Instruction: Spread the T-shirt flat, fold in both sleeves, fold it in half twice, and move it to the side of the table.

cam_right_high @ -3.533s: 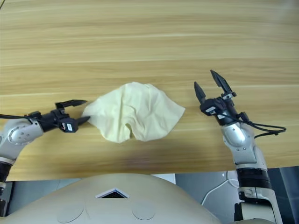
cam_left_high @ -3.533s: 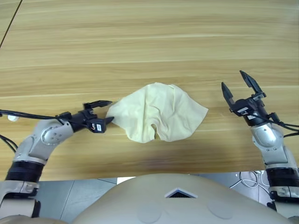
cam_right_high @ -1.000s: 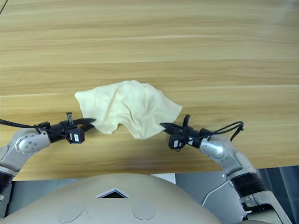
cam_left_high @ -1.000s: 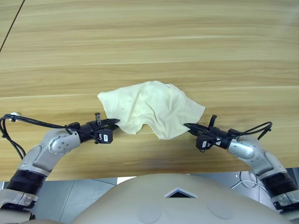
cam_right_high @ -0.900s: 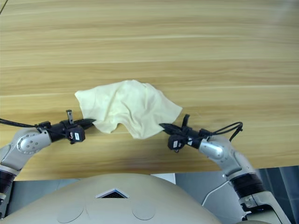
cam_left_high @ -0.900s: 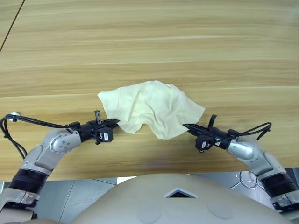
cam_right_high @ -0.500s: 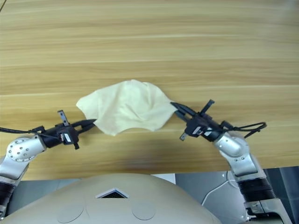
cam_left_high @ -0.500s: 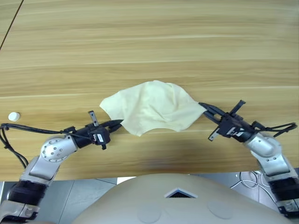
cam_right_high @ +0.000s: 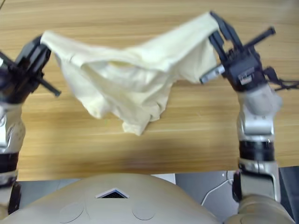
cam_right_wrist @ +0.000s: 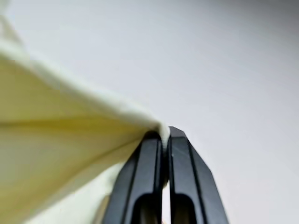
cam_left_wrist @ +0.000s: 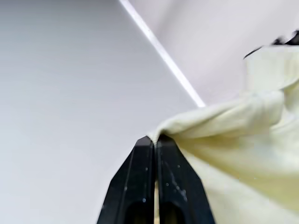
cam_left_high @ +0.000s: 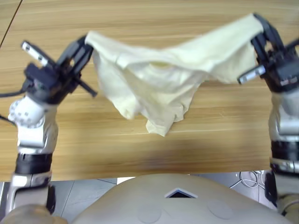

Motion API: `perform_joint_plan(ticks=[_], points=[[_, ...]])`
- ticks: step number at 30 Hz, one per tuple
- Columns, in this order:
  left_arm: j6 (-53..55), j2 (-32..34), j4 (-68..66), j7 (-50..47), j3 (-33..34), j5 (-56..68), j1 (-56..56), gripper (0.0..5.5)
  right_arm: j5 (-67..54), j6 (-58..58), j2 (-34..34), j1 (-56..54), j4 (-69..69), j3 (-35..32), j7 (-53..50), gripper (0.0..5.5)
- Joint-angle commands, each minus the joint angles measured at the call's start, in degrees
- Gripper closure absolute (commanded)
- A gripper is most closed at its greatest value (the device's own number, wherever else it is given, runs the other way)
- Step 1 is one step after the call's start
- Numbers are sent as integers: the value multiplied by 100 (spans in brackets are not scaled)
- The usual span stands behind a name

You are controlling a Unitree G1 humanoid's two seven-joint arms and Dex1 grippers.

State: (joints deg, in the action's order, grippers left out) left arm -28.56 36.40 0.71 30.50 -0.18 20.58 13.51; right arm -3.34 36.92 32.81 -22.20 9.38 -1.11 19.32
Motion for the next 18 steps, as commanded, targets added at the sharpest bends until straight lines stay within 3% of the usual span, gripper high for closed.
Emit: perform_joint_plan(ticks=[1, 4, 8, 13, 16, 18], points=[[1034, -1116, -5415, -2632, -1051, -2653, 4695, 548, 2367, -1913, -896, -4539, 5181, 1023, -3612, 550], [1177, -1174, -6576, -4295, -1294, -3370, 6349, 548, 2398, -2309, -843, -5621, 5926, 803, -5201, 550], [883, -894, -6992, -5106, -1565, -3984, 6618, 548, 2860, -1666, -738, -5697, 5972, 1100, -5977, 550], [122, -796, -7557, -4521, -1557, -4105, 4830, 548, 3069, -568, -682, -4332, 6365, 1512, -4752, 550], [-966, -829, -7443, -3297, -1292, -3667, 3524, 548, 2830, 208, -536, -3179, 6326, 1536, -3575, 550], [-2099, -735, -7088, -2059, -1580, -3579, 2338, 548, 2341, 1116, -415, -2053, 6018, 1474, -2271, 550]])
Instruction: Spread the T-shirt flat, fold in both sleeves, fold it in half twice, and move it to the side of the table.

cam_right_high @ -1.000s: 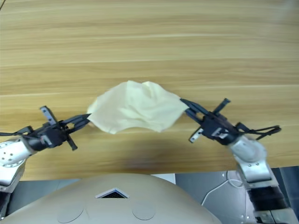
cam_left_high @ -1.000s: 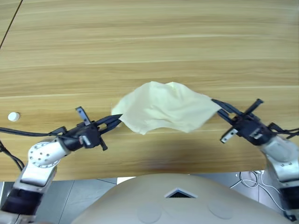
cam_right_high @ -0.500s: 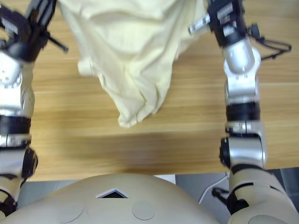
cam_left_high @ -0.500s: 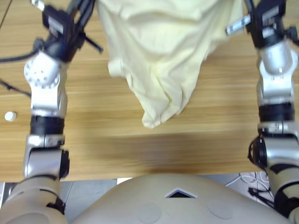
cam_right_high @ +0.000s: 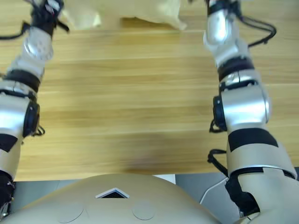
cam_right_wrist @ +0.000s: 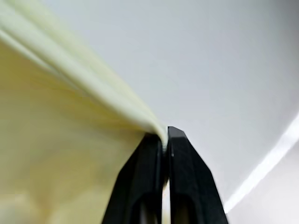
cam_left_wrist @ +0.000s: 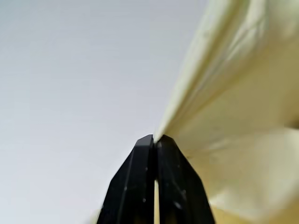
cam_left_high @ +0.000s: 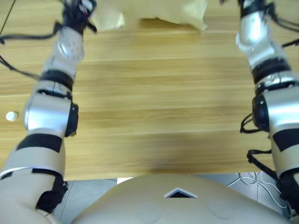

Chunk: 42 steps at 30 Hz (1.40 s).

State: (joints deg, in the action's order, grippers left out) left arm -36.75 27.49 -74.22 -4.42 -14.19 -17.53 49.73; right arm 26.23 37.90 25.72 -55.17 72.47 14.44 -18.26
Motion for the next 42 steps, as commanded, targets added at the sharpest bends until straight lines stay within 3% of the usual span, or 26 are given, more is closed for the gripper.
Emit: perform_joint_plan(ticks=[1, 3, 6, 10, 15, 17, 24, 27, 31, 36, 40, 42], points=[[-1699, 215, 589, 2110, -437, 213, -1872, 548, -904, 1445, 375, 1842, -516, -51, 2200, 550], [-2239, 490, 1267, 3382, -920, 373, -2961, 548, -1743, 2125, 807, 3200, -1390, 289, 3839, 550], [-2200, 964, 2655, 4250, -984, 1273, -3875, 548, -3103, 2034, 1399, 4393, -2661, 241, 5253, 550], [-1547, 1496, 4157, 4110, -620, 1412, -4970, 548, -3892, 1595, 1820, 5392, -3831, -177, 5730, 550], [-559, 1747, 5559, 3599, -208, 942, -6466, 548, -3796, 1112, 2259, 6822, -5134, -782, 5616, 550], [-326, 1662, 5796, 3556, -275, 772, -6696, 505, -3535, 961, 2270, 7113, -5531, -899, 5561, 550], [4, 1688, 7087, 3671, -280, 1165, -7631, 385, -2802, 635, 2279, 7750, -6163, -1093, 5473, 415], [-18, 1912, 7480, 3812, -8, 1601, -8003, 382, -2531, 587, 2303, 7930, -6301, -1333, 5310, 396], [-364, 2013, 8060, 4290, 686, 3723, -8250, 382, -2449, 642, 2373, 8023, -6590, -1690, 5231, 396], [-48, 1376, 8737, 4625, 1361, 6058, -7787, 382, -2829, 638, 2603, 7908, -7820, -2364, 5276, 396], [466, 815, 8829, 4632, 1752, 6899, -7162, 382, -2652, 281, 2363, 7099, -8899, -1314, 5697, 396], [738, 534, 8576, 4314, 2033, 6915, -6779, 382, -1795, 104, 1915, 6469, -8564, -583, 5825, 396]])
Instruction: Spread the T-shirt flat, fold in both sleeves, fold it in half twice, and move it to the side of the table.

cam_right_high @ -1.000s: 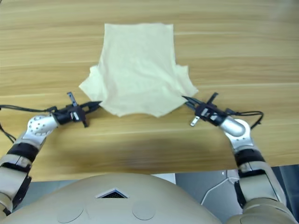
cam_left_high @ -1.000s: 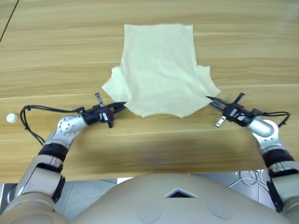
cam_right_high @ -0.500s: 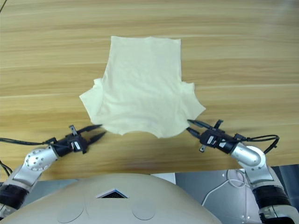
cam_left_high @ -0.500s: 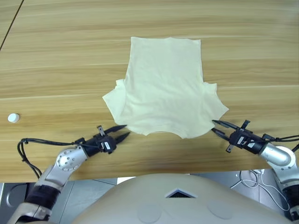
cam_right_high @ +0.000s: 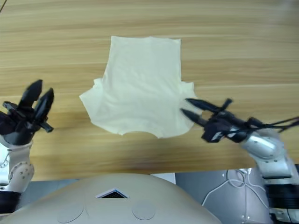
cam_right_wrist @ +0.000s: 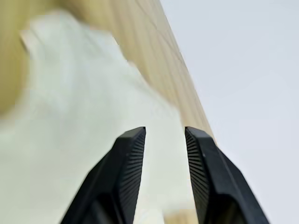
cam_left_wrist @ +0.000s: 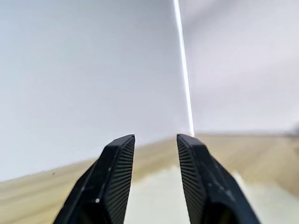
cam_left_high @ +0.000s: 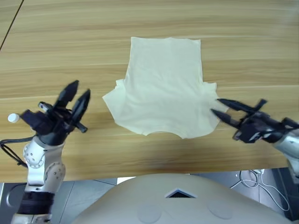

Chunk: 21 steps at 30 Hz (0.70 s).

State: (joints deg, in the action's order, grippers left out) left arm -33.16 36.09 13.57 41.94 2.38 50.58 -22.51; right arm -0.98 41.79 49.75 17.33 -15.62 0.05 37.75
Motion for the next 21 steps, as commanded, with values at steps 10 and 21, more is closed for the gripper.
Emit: perform_joint_plan(ticks=[10, 21], points=[[874, -1186, -1636, -565, 875, -819, 1632, 382, 3818, -138, -1911, -1858, 2544, 2790, -894, 396], [611, -1187, -2460, 446, 1025, -1774, 1747, 382, 2953, -99, -249, -978, 1743, 2174, -610, 396]])
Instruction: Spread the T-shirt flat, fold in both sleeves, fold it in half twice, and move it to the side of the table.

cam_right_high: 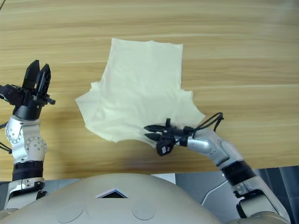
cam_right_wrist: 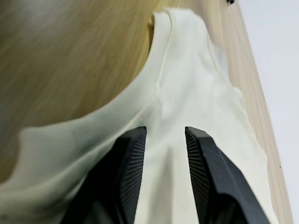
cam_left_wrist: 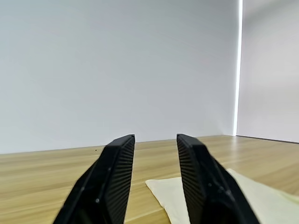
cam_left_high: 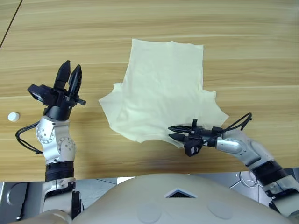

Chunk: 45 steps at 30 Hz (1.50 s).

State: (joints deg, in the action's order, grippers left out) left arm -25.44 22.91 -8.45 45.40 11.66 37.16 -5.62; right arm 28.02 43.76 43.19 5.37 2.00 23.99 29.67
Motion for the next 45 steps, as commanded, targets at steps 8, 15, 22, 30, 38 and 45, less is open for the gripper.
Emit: perform_joint_plan(ticks=[8, 15, 22, 30, 38, 45], points=[[-1054, 590, 40, -297, 127, -2357, -180, 382, -27, -377, 521, 345, -109, -635, -97, 396], [-1286, 1442, 446, -370, 175, -3717, -932, 382, -827, -245, 415, 374, -512, -834, -151, 396], [-1419, 2539, 1299, -487, 56, -6326, -1531, 382, -3840, -857, -186, 117, -1831, -2420, -950, 396], [-1056, 2488, 780, -1115, -1074, -7798, -978, 382, -3379, -1669, -513, -55, -1802, -3332, -1307, 396], [-802, 2259, -24, -2203, -1873, -8324, -322, 382, -3141, -1710, -684, 98, -1676, -3618, -1238, 396], [-787, 2330, -594, -2695, -2434, -8428, 144, 382, -3020, -1717, -799, -28, -1521, -3641, -1253, 396]])
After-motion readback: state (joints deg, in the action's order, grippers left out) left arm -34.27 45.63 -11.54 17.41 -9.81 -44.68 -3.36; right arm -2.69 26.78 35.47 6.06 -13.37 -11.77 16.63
